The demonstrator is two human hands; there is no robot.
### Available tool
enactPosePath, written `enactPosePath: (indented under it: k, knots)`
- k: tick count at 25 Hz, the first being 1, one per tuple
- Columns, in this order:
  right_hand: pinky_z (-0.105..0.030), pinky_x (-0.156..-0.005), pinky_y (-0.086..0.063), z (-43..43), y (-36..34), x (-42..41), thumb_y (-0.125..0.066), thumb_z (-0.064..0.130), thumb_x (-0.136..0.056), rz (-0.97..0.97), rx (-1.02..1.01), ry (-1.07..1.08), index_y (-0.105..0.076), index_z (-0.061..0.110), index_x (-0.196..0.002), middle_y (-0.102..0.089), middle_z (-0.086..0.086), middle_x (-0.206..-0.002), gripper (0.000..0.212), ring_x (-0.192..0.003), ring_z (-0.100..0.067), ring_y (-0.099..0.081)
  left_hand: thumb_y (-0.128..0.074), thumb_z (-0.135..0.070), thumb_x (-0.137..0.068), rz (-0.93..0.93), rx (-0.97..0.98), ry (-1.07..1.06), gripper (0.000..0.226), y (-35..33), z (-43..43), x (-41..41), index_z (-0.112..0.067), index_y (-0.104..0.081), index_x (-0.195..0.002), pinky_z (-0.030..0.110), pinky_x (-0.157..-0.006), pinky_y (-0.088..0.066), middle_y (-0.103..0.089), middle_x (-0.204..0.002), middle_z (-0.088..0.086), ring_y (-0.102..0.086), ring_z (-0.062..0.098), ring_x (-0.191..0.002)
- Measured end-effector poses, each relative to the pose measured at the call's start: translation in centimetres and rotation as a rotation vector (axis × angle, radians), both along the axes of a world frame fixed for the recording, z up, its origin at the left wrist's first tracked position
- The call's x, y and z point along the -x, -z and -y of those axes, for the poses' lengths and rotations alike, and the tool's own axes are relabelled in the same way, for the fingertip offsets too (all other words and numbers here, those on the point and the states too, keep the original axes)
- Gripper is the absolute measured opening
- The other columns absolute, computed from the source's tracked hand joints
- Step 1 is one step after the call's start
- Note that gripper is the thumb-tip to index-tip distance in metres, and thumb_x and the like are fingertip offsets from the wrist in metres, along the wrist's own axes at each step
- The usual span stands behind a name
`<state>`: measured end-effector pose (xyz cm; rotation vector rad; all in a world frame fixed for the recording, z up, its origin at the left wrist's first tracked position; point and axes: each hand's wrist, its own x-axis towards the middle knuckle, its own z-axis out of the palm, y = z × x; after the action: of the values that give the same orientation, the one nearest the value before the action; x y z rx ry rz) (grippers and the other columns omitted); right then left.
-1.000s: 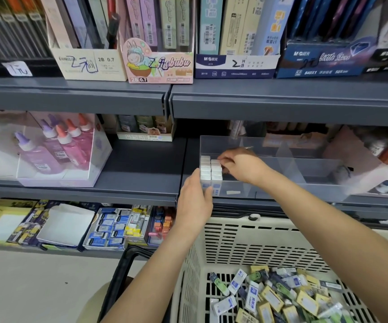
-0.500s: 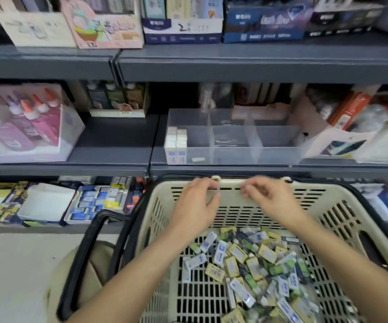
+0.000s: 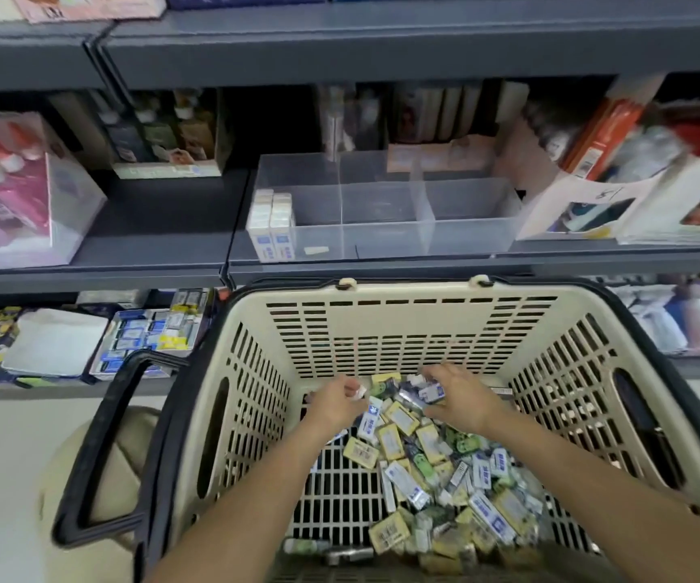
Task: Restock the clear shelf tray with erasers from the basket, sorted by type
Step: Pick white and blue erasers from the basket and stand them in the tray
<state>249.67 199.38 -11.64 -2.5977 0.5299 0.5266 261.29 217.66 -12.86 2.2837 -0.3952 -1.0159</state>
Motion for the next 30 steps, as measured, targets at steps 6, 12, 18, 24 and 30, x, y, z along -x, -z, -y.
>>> enactPosePath:
  k: [6, 12, 18, 24, 30]
  knots:
    - [-0.034, -0.099, -0.036, -0.2, 0.0, 0.1, -0.062, 0.046, -0.083, -0.048, 0.001, -0.038, -0.045, 0.024, -0.131, -0.041, 0.0, -0.127, 0.056, -0.12, -0.023, -0.038, -0.058, -0.031, -0.089, 0.26, -0.102, 0.102, 0.04, 1.6, 0.0, 0.5, -0.013, -0.053, -0.125, 0.031, -0.094, -0.043, -0.055, -0.124, 0.006, -0.052, 0.022, -0.113]
    - [-0.035, -0.103, -0.036, -0.4, -0.5, 0.2, -0.054, 0.03, -0.091, -0.019, 0.007, -0.014, -0.056, 0.023, -0.119, -0.045, -0.001, -0.127, 0.029, -0.122, -0.021, -0.04, -0.058, -0.019, -0.088, 0.222, -0.233, 0.145, 0.026, 1.8, -0.2, 0.6, -0.007, -0.053, -0.111, 0.029, -0.076, -0.043, -0.058, -0.115, 0.012, -0.056, 0.026, -0.104]
    - [-0.036, -0.095, -0.046, -0.5, -1.6, 0.1, -0.044, 0.025, -0.097, -0.013, 0.118, -0.009, -0.052, 0.022, -0.128, -0.05, -0.004, -0.131, 0.032, -0.118, -0.021, -0.049, -0.048, -0.013, -0.094, 0.008, -0.011, -0.061, 0.018, 0.0, 0.3, -0.1, -0.009, -0.063, -0.104, 0.028, -0.069, -0.046, -0.059, -0.086, 0.002, -0.056, 0.02, -0.08]
    - [-0.036, -0.092, -0.046, -0.8, -2.4, -0.5, -0.05, 0.024, -0.094, -0.053, 0.101, 0.019, -0.059, 0.016, -0.122, -0.054, -0.005, -0.126, 0.03, -0.113, -0.023, -0.053, -0.055, -0.001, -0.086, -0.293, 0.083, -0.244, 0.022, -1.6, 0.2, -0.3, -0.018, -0.055, -0.1, 0.02, -0.047, -0.044, -0.059, -0.077, 0.002, -0.053, 0.01, -0.056]
    - [-0.027, -0.062, -0.041, -0.5, -4.6, -0.2, -0.05, 0.02, -0.095, 0.042, -0.329, 0.302, -0.055, 0.009, -0.075, -0.053, -0.005, -0.072, 0.023, -0.064, -0.016, -0.052, -0.057, -0.003, -0.085, -0.395, 0.321, -0.415, 0.015, -2.9, -0.2, -0.8, -0.009, -0.061, -0.098, 0.024, -0.066, -0.042, -0.062, -0.089, 0.008, -0.054, 0.014, -0.074]
